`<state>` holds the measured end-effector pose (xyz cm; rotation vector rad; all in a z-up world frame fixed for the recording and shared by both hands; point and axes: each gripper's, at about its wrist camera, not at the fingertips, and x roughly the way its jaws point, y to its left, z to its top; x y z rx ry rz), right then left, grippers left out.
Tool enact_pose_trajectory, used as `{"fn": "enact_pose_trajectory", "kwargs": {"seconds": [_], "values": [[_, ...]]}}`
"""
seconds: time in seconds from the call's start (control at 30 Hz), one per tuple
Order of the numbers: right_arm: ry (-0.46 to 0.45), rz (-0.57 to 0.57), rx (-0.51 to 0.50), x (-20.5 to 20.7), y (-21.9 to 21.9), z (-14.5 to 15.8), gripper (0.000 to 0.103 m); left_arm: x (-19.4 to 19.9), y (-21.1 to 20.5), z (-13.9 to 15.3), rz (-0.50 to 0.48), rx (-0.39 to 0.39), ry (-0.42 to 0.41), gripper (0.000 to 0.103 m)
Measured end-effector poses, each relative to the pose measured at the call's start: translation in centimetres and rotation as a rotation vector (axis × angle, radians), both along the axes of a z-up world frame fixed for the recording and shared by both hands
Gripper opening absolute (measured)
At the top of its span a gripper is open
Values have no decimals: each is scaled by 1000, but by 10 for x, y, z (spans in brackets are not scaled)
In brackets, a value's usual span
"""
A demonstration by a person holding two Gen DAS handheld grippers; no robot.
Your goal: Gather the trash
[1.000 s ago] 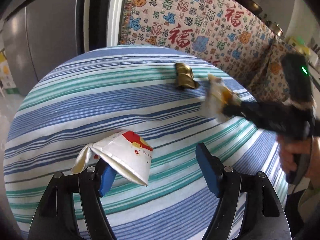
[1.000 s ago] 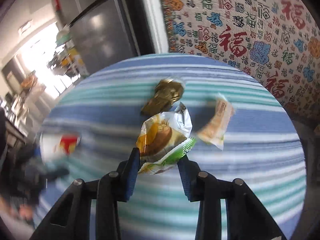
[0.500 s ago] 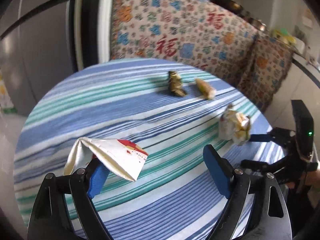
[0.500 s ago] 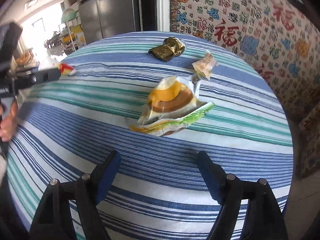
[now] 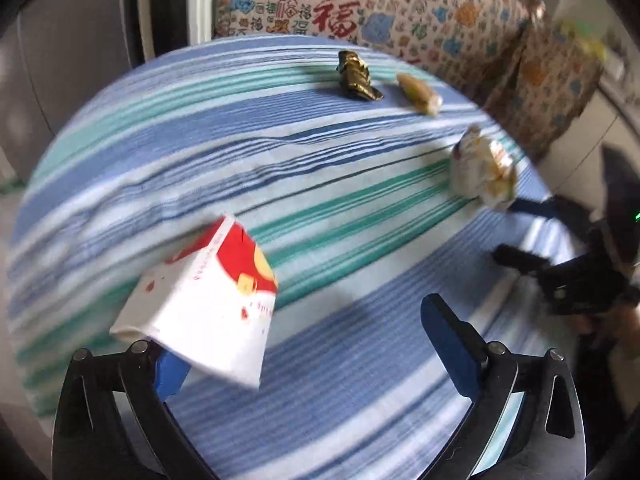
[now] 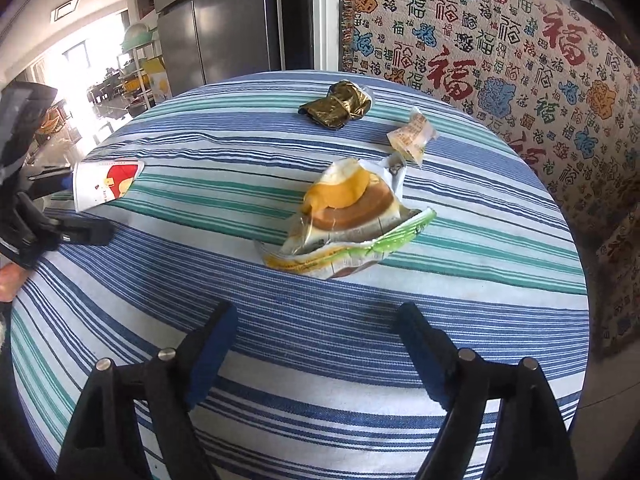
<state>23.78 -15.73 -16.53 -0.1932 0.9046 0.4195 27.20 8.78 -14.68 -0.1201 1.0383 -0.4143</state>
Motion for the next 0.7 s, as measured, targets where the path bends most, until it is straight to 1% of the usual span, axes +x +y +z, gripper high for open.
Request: {"fn": "enact_pose_trajectory", "kwargs": {"seconds": [0.03, 0.07, 0.1, 0.17, 0.23, 0.3, 0.33, 0.37, 0.4, 0.43, 0.53, 0.57, 0.67, 0.7], "values": [[0, 0, -1, 0, 0, 0, 84, -3, 10, 2, 17, -56, 8, 101], [1, 0, 0, 0, 0, 0, 84, -5, 19, 4, 36, -92, 14, 101], [1, 0, 1, 0, 0, 0, 85, -7, 26, 3, 58, -103, 17, 101], [2, 2, 3, 1, -1, 0, 85, -11, 36, 6, 102, -69, -2, 101], [2, 2, -1, 0, 0, 0, 86, -15, 44, 8, 93, -36, -23, 101], [3, 2, 1, 1, 0, 1, 86, -17, 48, 13, 82, 18, -52, 101], [2, 2, 0, 0, 0, 1, 86, -18, 51, 15, 84, 66, -65, 101], [3, 2, 0, 0, 0, 1, 86, -14, 56, 12, 94, 101, -73, 101], [3, 2, 0, 1, -1, 1, 86, -12, 59, 11, 108, 119, -76, 101], [3, 2, 1, 0, 0, 1, 86, -9, 64, 9, 115, 103, -62, 101], [3, 2, 0, 0, 0, 1, 86, 1, 73, -3, 137, 18, -20, 101], [3, 2, 0, 0, 0, 1, 86, 5, 73, -6, 143, 15, -19, 101], [3, 2, 0, 0, 0, 1, 87, 17, 63, -14, 167, 130, -71, 101], [3, 1, -1, 1, 0, 1, 87, 20, 60, -17, 163, 147, -81, 101]]}}
